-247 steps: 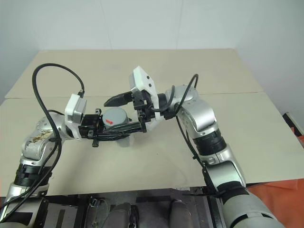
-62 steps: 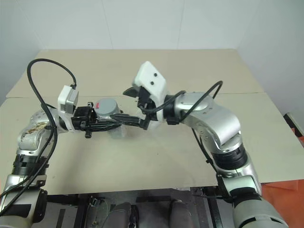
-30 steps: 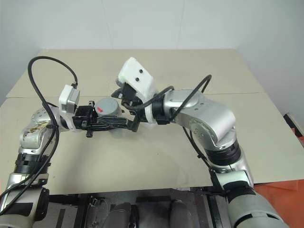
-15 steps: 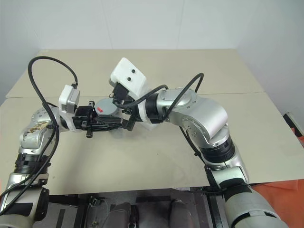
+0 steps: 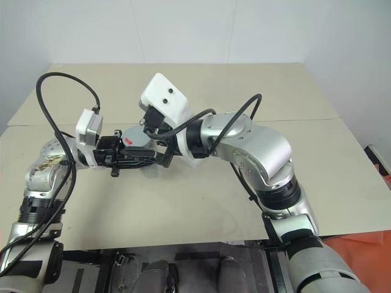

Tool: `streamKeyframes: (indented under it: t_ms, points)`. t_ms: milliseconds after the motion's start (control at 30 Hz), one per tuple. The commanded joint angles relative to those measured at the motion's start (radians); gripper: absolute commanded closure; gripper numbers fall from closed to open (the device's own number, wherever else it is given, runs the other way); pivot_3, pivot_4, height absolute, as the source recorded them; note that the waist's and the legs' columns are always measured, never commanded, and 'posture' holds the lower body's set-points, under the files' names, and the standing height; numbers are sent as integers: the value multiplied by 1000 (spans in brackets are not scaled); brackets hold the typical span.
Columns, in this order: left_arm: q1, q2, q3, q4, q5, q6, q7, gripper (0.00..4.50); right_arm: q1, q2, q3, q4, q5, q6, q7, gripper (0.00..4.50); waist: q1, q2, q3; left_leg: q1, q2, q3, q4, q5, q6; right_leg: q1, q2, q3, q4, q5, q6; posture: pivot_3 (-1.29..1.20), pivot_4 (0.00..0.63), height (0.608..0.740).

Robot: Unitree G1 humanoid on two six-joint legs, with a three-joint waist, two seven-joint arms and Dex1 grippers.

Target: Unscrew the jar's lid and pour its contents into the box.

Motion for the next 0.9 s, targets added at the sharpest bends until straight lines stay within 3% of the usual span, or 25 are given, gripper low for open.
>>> streamKeyframes:
  t_ms: [33, 667, 833, 900]
  points:
    - [-4, 6, 10, -37, -12, -7, 1, 2577, -18, 7, -21, -39, -6, -38, -1, 55, 0, 0, 0, 0, 0, 0, 0, 0, 0, 0, 0, 0, 0, 0, 0, 0, 150, 740]
    - [-3, 8, 9, -35, -11, -3, -2, 2577, -14, 9, -25, -36, -4, -54, -3, 55, 0, 0, 0, 0, 0, 0, 0, 0, 0, 0, 0, 0, 0, 0, 0, 0, 150, 740]
    - [-5, 8, 9, -34, -10, -6, -3, 2577, -13, 7, -23, -35, -5, -50, -2, 1643, 0, 0, 0, 0, 0, 0, 0, 0, 0, 0, 0, 0, 0, 0, 0, 0, 150, 740]
    - [-5, 8, 9, -34, -11, -5, -3, 2577, -13, 8, -23, -35, -6, -49, -2, 1743, 0, 0, 0, 0, 0, 0, 0, 0, 0, 0, 0, 0, 0, 0, 0, 0, 150, 740]
